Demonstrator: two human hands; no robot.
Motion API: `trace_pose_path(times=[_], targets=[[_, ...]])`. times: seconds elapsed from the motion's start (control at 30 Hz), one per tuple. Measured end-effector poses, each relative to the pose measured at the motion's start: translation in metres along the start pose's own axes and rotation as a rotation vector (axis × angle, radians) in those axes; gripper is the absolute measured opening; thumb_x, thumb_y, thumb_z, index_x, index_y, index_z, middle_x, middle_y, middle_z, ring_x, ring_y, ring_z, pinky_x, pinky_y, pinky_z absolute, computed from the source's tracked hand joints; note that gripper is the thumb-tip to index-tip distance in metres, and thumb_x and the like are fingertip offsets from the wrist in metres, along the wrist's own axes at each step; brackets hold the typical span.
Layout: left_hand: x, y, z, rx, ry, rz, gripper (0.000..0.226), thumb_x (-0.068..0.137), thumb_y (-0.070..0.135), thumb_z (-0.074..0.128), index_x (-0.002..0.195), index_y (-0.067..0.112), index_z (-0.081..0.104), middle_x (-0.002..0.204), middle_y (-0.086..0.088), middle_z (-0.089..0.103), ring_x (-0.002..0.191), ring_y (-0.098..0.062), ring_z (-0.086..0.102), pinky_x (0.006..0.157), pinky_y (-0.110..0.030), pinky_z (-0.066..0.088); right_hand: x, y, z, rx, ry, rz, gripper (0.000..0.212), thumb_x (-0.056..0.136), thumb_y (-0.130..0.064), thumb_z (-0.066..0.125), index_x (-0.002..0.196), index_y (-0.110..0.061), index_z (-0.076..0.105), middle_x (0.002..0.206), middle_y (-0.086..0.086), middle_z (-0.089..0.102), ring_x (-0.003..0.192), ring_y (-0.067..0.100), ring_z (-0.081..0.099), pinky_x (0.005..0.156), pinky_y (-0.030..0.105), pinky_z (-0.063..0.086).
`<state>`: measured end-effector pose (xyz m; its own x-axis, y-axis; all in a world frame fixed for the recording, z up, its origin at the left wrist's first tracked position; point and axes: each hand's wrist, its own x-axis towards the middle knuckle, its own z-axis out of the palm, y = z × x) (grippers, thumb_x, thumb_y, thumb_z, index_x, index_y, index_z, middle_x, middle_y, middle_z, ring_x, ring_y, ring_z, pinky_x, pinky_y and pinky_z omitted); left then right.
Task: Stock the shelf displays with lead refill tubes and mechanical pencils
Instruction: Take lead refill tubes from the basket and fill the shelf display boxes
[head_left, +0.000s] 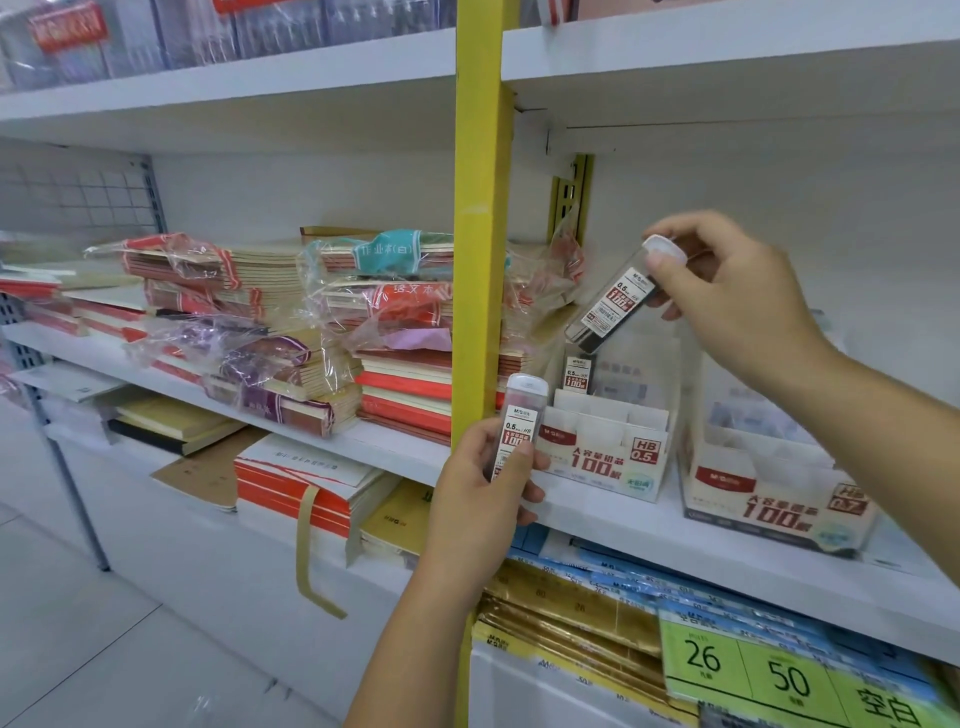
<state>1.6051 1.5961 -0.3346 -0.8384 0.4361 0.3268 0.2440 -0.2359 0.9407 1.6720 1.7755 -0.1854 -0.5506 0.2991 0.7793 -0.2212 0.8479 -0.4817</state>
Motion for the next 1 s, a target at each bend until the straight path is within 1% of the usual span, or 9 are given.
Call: trace_pose_path(times=[0.1, 0.2, 0.33, 0.43, 0.53, 0.67, 0.8, 0.9, 1.0], targets=[[0.001, -0.002, 0.0, 0.01, -0.002, 0.004, 0.015, 0.101, 0.023, 0.055, 0.106, 0.036, 0.061, 0.09, 0.01, 0.073, 0.067, -0.004, 0.065, 0.059, -0.019, 0.055, 0.006, 0.006, 0.01, -0.248, -0.085, -0.167, 0.019, 0.096, -0.021, 0.056, 0.114, -0.019, 0.063, 0.103, -0.004, 0.059, 0.088, 0.014, 0.059, 0.079, 0.033, 0.052], [0.001, -0.004, 0.002, 0.011, -0.004, 0.001, 0.014, 0.1, 0.024, 0.056, 0.107, 0.036, 0.061, 0.089, 0.01, 0.073, 0.067, -0.005, 0.065, 0.059, -0.019, 0.055, 0.006, 0.014, 0.023, -0.409, -0.18, -0.263, 0.025, 0.096, -0.023, 0.056, 0.119, -0.018, 0.063, 0.103, -0.003, 0.056, 0.089, 0.01, 0.05, 0.078, 0.024, 0.038], [0.002, -0.006, 0.003, 0.009, 0.004, 0.0, 0.014, 0.1, 0.024, 0.057, 0.106, 0.036, 0.061, 0.089, 0.011, 0.073, 0.066, -0.004, 0.066, 0.059, -0.019, 0.055, 0.007, 0.025, 0.039, -0.402, -0.285, -0.207, 0.028, 0.094, -0.024, 0.061, 0.121, -0.021, 0.064, 0.094, -0.007, 0.051, 0.083, 0.01, 0.05, 0.076, 0.022, 0.037], [0.002, -0.006, 0.003, 0.001, 0.011, -0.001, 0.015, 0.1, 0.023, 0.057, 0.106, 0.036, 0.062, 0.088, 0.008, 0.073, 0.066, -0.005, 0.066, 0.059, -0.02, 0.056, 0.012, 0.032, 0.045, -0.31, -0.309, -0.032, 0.028, 0.088, -0.026, 0.069, 0.113, -0.02, 0.06, 0.083, -0.008, 0.055, 0.07, 0.006, 0.053, 0.062, 0.02, 0.04], [0.002, -0.005, 0.002, 0.003, 0.017, -0.011, 0.016, 0.099, 0.024, 0.058, 0.107, 0.037, 0.062, 0.089, 0.009, 0.073, 0.068, -0.006, 0.067, 0.059, -0.021, 0.056, 0.014, 0.04, 0.049, -0.529, -0.318, -0.076, 0.022, 0.086, -0.03, 0.071, 0.102, -0.018, 0.061, 0.094, -0.002, 0.056, 0.078, 0.017, 0.056, 0.062, 0.028, 0.038], [0.001, -0.004, 0.003, 0.004, 0.007, -0.011, 0.017, 0.098, 0.026, 0.06, 0.107, 0.04, 0.063, 0.091, 0.01, 0.073, 0.072, -0.007, 0.069, 0.061, -0.021, 0.056, 0.01, 0.04, 0.049, -0.694, -0.341, -0.094, 0.024, 0.094, -0.03, 0.059, 0.114, -0.019, 0.065, 0.11, 0.003, 0.05, 0.093, 0.023, 0.057, 0.07, 0.03, 0.04], [0.001, -0.001, 0.005, -0.016, -0.008, -0.008, 0.019, 0.098, 0.026, 0.06, 0.108, 0.041, 0.066, 0.092, 0.009, 0.074, 0.072, -0.007, 0.068, 0.062, -0.022, 0.055, -0.006, 0.024, 0.037, -0.378, -0.264, -0.054, 0.019, 0.097, -0.027, 0.052, 0.109, -0.025, 0.068, 0.099, -0.008, 0.063, 0.085, 0.011, 0.059, 0.072, 0.025, 0.045], [0.003, 0.002, 0.008, -0.038, -0.022, 0.014, 0.02, 0.099, 0.025, 0.06, 0.11, 0.039, 0.067, 0.091, 0.006, 0.074, 0.071, -0.008, 0.067, 0.061, -0.022, 0.054, -0.027, 0.003, 0.026, -0.017, -0.472, 0.108, 0.017, 0.093, -0.038, 0.054, 0.105, -0.039, 0.066, 0.089, -0.019, 0.069, 0.079, -0.006, 0.062, 0.067, 0.016, 0.045], [0.004, 0.004, 0.012, -0.04, -0.043, 0.035, 0.02, 0.098, 0.025, 0.061, 0.111, 0.039, 0.067, 0.092, 0.005, 0.075, 0.072, -0.007, 0.068, 0.062, -0.022, 0.055, -0.039, -0.004, 0.024, 0.082, -0.604, 0.132, 0.021, 0.088, -0.038, 0.061, 0.109, -0.04, 0.064, 0.085, -0.017, 0.072, 0.075, -0.004, 0.065, 0.062, 0.014, 0.048]])
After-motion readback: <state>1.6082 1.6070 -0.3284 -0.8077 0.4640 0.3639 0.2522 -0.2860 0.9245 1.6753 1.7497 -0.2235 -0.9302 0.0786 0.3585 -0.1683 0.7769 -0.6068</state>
